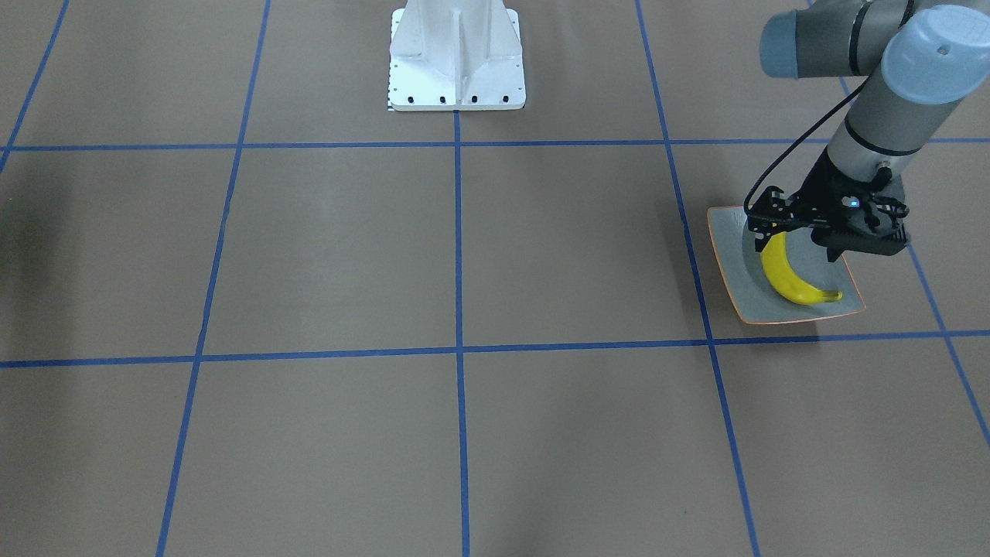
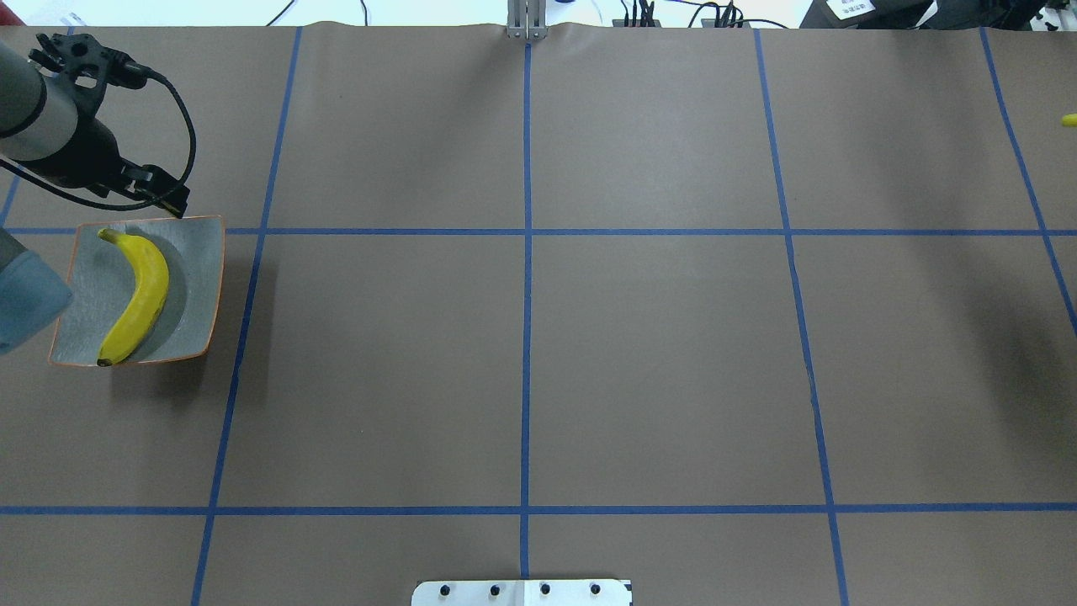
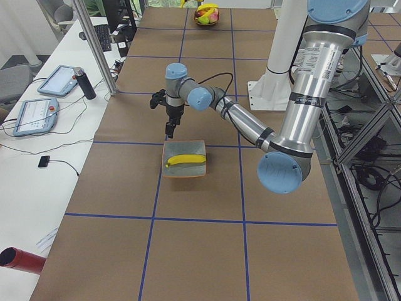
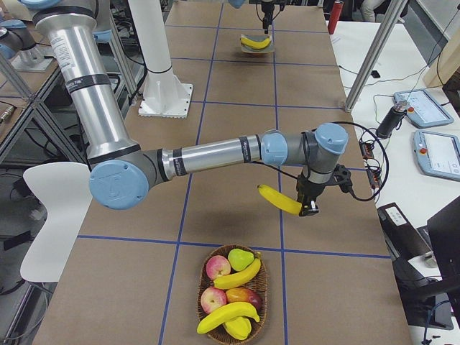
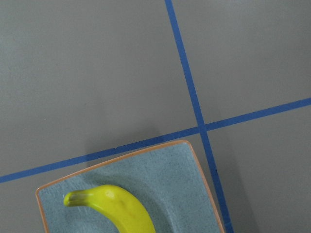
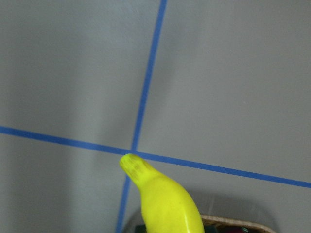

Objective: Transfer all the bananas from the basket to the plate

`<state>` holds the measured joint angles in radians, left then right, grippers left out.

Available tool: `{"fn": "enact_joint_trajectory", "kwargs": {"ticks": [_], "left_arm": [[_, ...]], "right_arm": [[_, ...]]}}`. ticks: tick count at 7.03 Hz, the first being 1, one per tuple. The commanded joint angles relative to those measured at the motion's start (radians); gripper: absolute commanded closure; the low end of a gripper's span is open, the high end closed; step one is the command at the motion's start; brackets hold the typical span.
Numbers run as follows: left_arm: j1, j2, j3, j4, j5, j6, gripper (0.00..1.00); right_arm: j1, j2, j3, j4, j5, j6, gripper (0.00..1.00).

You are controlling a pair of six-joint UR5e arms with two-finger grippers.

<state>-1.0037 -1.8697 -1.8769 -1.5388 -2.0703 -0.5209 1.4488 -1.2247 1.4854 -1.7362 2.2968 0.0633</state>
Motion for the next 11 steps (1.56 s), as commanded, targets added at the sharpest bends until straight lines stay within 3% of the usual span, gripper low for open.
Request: {"fn": "enact_joint_trajectory", "kwargs": {"ticks": [1,3,5,7,9,11], "left_arm": [[0.034,-0.099,0.073,-0.020,-0.010,-0.101,0.00],[0.082,-0.137,0.099,-0.166,-0.011,-0.261,0.00],[0.158,-0.137,0.105,-0.428,-0.098,-0.564,0.00],[0.246,-0.137,0.114,-0.715,-0.097,-0.870,0.00],[0.318,-0.172,0.114,-0.834,-0.088,-1.060,0.00],[0.353,-0.248,0.111,-0.834,-0.088,-1.152,0.00]], "right_arm": [[-0.156,0.063,0.080,0.094,0.095,0.393,1.00],[-0.316,0.073,0.160,0.264,0.090,0.811,1.00],[-0.437,0.074,0.165,0.506,0.055,1.116,1.00],[-0.563,0.074,0.162,0.683,-0.049,1.339,1.00],[-0.661,0.097,0.165,0.756,-0.146,1.476,1.00],[-0.734,0.157,0.190,0.758,-0.230,1.558,1.00]]}}
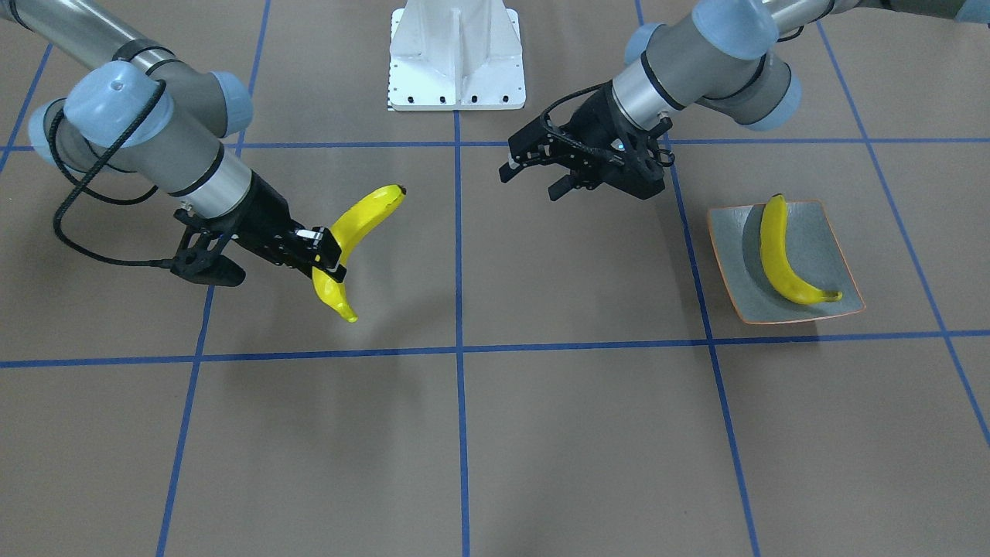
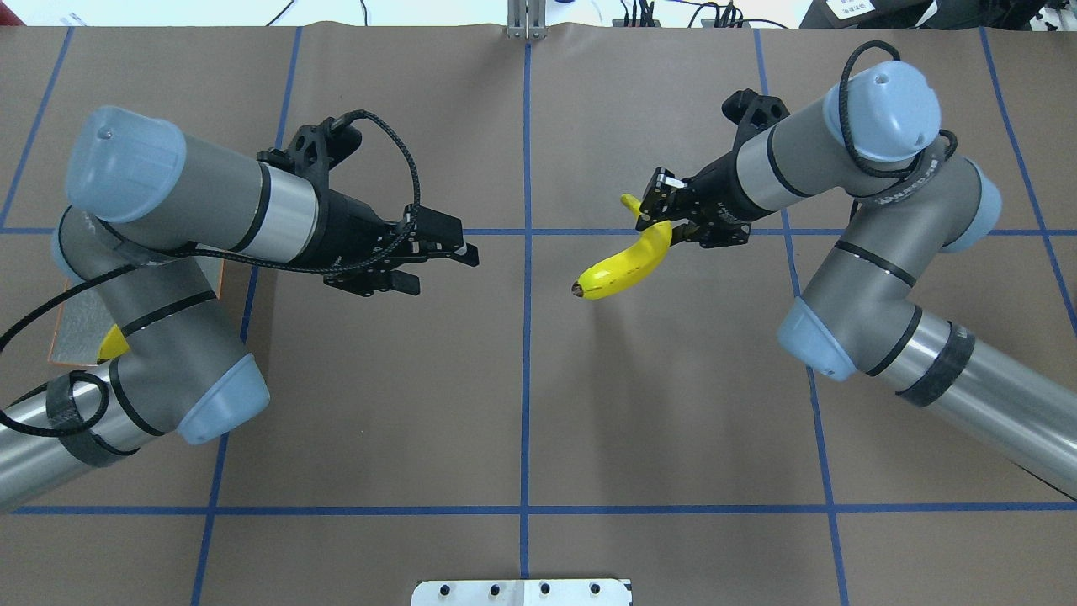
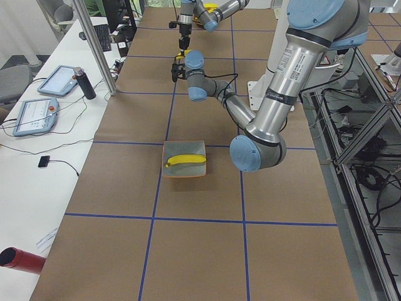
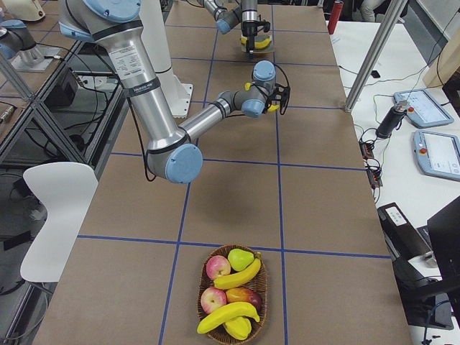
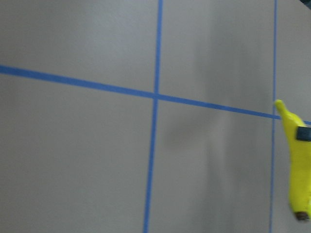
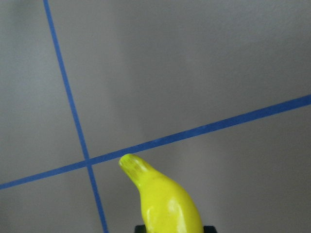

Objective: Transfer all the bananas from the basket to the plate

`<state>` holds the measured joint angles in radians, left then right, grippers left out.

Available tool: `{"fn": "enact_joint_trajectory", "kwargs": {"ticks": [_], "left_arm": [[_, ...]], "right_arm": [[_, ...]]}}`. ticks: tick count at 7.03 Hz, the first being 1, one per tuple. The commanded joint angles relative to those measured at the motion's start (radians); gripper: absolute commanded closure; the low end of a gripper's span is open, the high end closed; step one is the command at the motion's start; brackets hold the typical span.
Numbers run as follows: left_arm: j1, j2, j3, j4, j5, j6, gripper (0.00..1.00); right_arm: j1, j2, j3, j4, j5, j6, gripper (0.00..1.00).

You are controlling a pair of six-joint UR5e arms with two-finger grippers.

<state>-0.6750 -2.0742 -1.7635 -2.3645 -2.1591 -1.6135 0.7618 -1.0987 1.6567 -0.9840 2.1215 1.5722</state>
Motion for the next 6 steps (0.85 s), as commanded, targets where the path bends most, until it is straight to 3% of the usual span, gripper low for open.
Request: {"fn": "enact_joint_trajectory", "kwargs": {"ticks": [1,2,4,6], "left_arm": [[0.044,-0.076,-0.001,-0.007,0.001,-0.092,0.00],[0.043,-0.083,-0.001,-0.007,0.001,-0.106,0.00],[0.038,-0.076,0.004,-0.007,0.001,-0.105,0.00],[0.038,-0.081,0.004,-0.007,0.001,-0.106,0.00]], "right_arm": [[-0.070,0.037,0.055,0.005,-0.083,0.048,1.00],[-0.075,0.036,0.086,0.019,-0.093,0.037,1.00],[-0.082,0.017,0.087,0.163,-0.092,-0.019,1.00],[-0.084,0.002,0.083,0.256,-0.084,-0.254,1.00]]}}
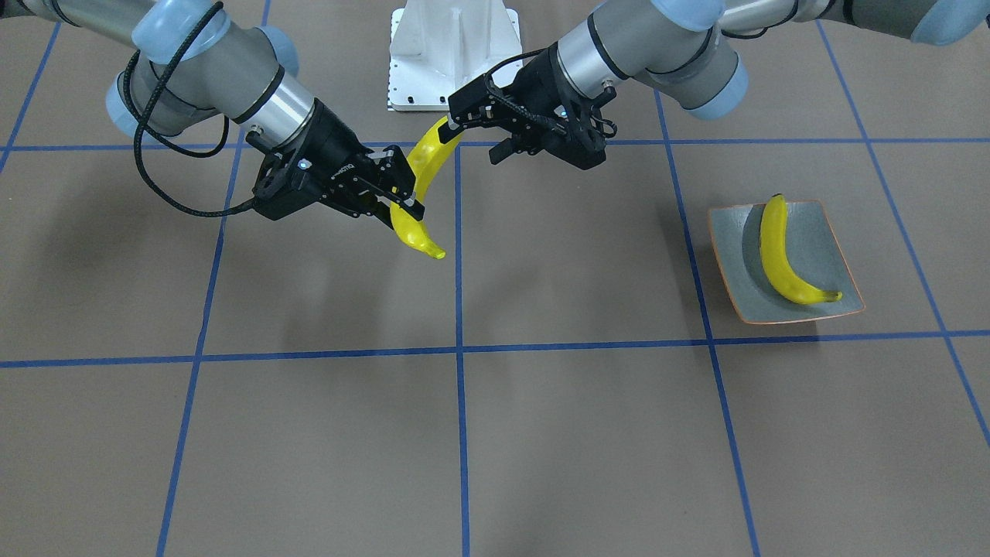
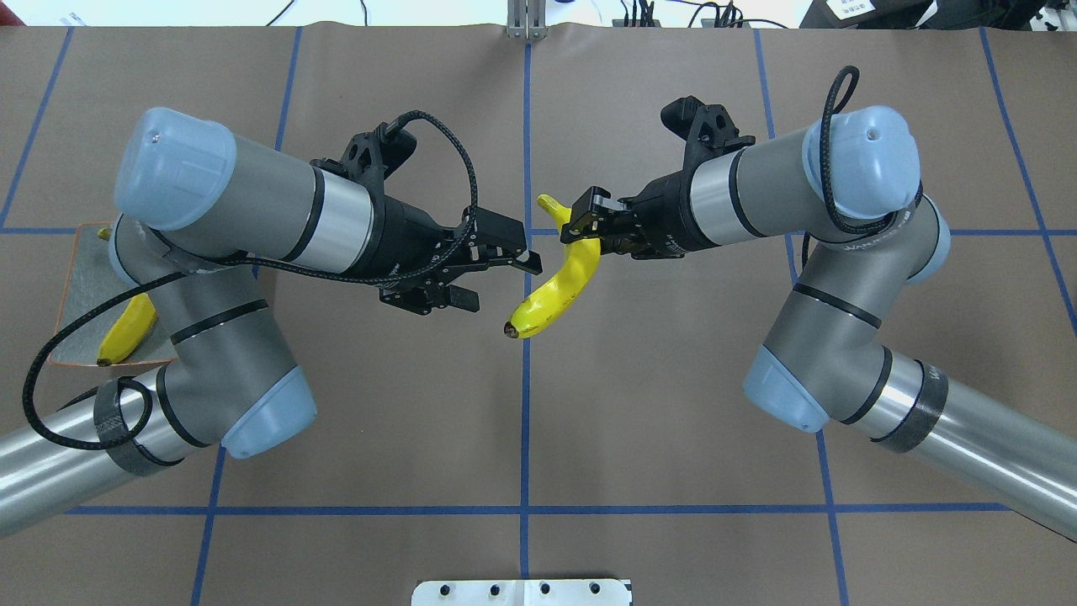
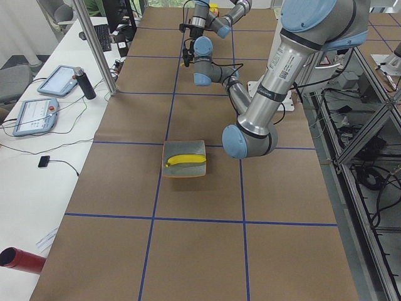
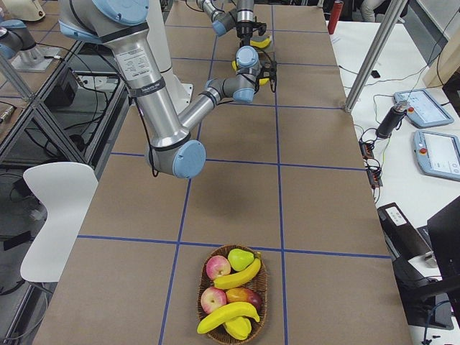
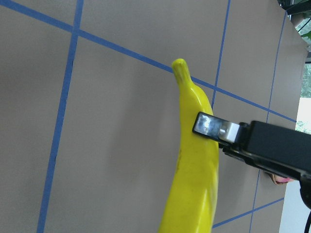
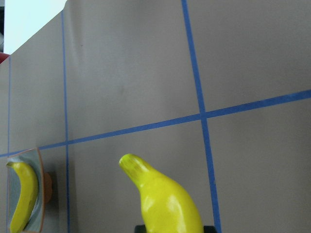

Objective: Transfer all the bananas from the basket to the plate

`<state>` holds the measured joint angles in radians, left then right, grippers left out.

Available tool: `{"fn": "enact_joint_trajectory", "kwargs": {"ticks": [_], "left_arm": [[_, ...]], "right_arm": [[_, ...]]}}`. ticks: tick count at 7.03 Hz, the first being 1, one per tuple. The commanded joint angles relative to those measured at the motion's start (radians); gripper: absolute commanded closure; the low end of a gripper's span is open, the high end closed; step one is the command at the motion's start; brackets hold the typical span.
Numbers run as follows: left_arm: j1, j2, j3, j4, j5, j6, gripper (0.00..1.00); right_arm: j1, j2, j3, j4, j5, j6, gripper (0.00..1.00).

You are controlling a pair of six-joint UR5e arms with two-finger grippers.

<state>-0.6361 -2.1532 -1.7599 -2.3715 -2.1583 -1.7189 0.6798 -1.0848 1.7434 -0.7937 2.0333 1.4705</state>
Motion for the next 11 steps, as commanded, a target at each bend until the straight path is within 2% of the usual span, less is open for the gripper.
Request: {"fn": "enact_joint_trajectory", "kwargs": {"ticks": [1,3,4,11], "left_arm": [[0.003,-0.004,0.000,0.000,0.000,0.001,0.00],[0.010,-0.036,0.020,0.003,-0.002,0.001,0.00],[0.047,-0.051,0.034,0.002,0.000,0.001,0.00],[0.073,-0.046,0.034,0.000,-0.002,0.009,0.00]], "right_arm": [[-0.005,-0.017,-0.008,0.092,0.002,-0.299,1.00],[-0.011,0.008,-0.010,0.094,-0.005,-0.440,1.00],[-0.011,0.031,-0.010,0.093,-0.008,-0.435,1.00],[-0.003,0.031,-0.013,0.094,-0.008,-0.434,1.00]]}}
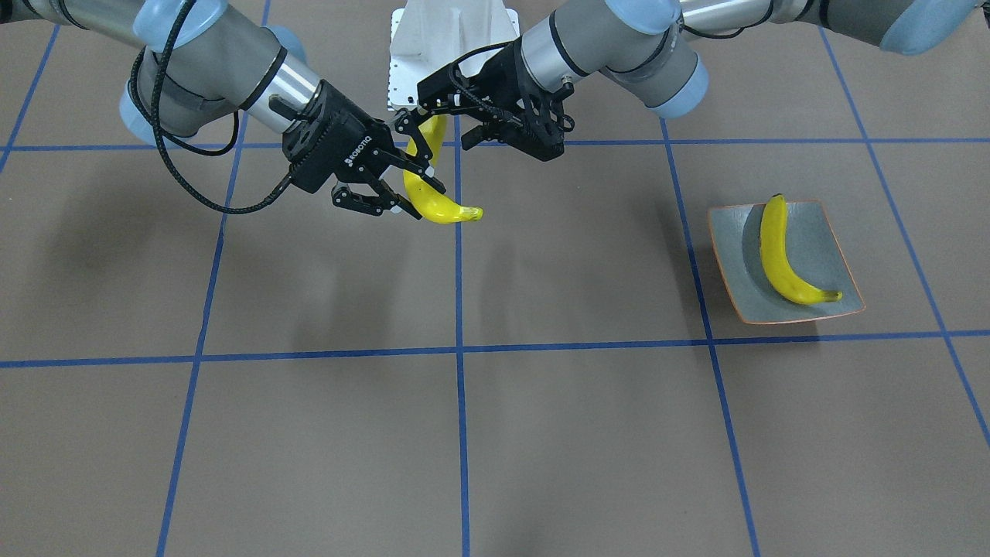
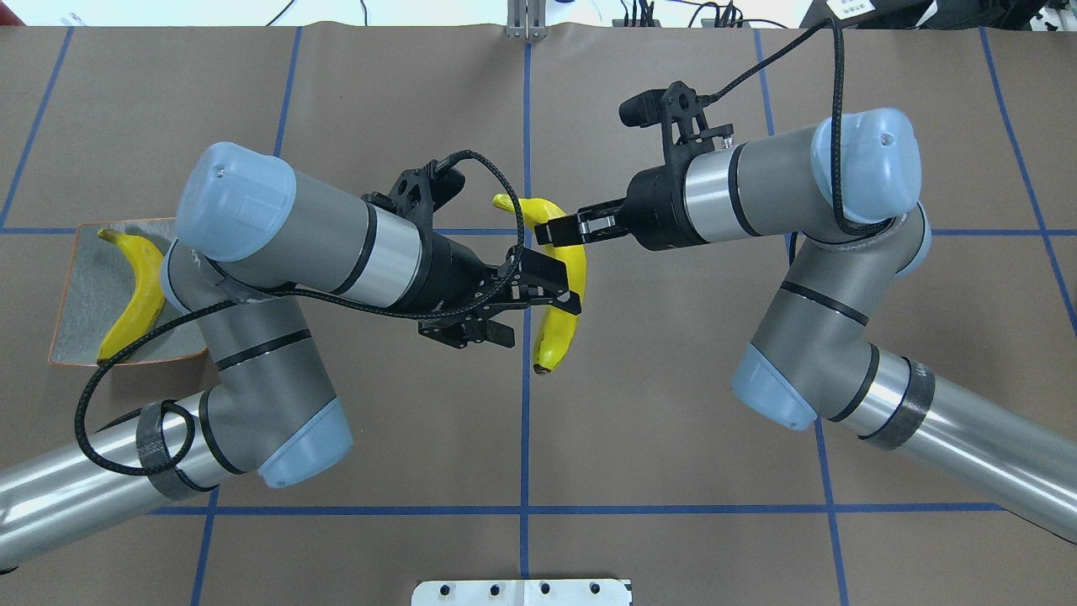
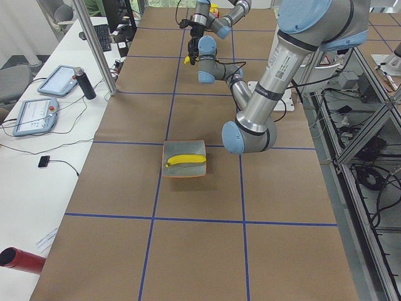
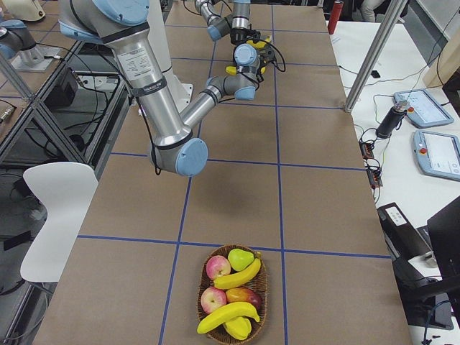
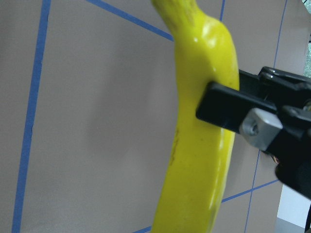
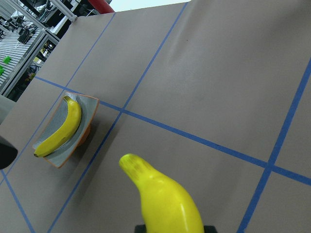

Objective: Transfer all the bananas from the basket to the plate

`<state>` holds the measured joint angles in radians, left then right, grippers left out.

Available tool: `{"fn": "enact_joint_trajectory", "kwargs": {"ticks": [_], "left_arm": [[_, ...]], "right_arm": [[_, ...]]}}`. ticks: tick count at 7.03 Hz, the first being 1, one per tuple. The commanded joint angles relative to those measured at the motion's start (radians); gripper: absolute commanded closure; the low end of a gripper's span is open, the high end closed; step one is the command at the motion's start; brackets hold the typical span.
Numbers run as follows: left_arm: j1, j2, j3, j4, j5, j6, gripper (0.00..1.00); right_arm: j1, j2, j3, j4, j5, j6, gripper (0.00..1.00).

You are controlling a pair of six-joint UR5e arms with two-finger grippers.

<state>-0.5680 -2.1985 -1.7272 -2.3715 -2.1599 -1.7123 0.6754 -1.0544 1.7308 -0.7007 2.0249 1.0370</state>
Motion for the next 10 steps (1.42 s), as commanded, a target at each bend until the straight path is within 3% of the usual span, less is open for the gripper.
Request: {"fn": "enact_joint_trajectory", "kwargs": {"ticks": [1,4,8,10], "left_arm": [[0.011,-0.003,0.005,-0.002,0.000,0.002,0.00],[0.019,-0.009,0.012,-0.005,0.000,0.002,0.02],[0.022,-0.014,0.057,-0.074,0.002,0.002,0.24],[0.022,-0.024,0.057,-0.074,0.002,0.002,0.24]], "right_arm": [[0.001,0.001,0.000,0.001,0.000,0.002,1.00],[0.000,0.002,0.000,0.012,0.000,0.005,1.00],[0.000,-0.001,0.000,0.033,0.000,0.005,1.00],[0.000,-0.001,0.000,0.033,0.000,0.005,1.00]]}}
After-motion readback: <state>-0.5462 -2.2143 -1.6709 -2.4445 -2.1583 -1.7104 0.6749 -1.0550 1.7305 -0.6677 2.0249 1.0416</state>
